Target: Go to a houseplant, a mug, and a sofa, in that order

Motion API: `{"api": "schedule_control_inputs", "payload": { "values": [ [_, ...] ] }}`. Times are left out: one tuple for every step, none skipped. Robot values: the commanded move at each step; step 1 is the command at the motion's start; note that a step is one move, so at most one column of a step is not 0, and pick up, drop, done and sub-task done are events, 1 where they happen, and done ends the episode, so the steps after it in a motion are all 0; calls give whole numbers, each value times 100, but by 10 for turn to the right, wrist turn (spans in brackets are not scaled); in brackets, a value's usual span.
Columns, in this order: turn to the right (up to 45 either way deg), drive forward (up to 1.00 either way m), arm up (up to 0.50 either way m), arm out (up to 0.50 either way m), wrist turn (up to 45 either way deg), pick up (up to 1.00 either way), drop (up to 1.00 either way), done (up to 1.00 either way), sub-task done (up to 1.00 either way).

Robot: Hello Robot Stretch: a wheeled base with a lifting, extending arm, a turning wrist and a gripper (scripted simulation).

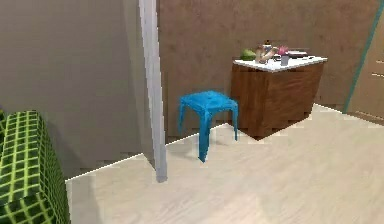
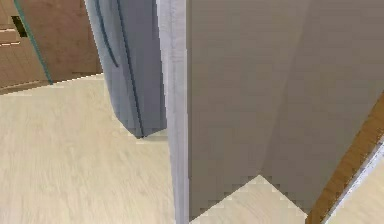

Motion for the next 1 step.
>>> {"api": "schedule_control_inputs", "payload": {
  "values": [
    [0, 40, 0, 0, 0, 0, 0, 0, 0]
  ]
}}
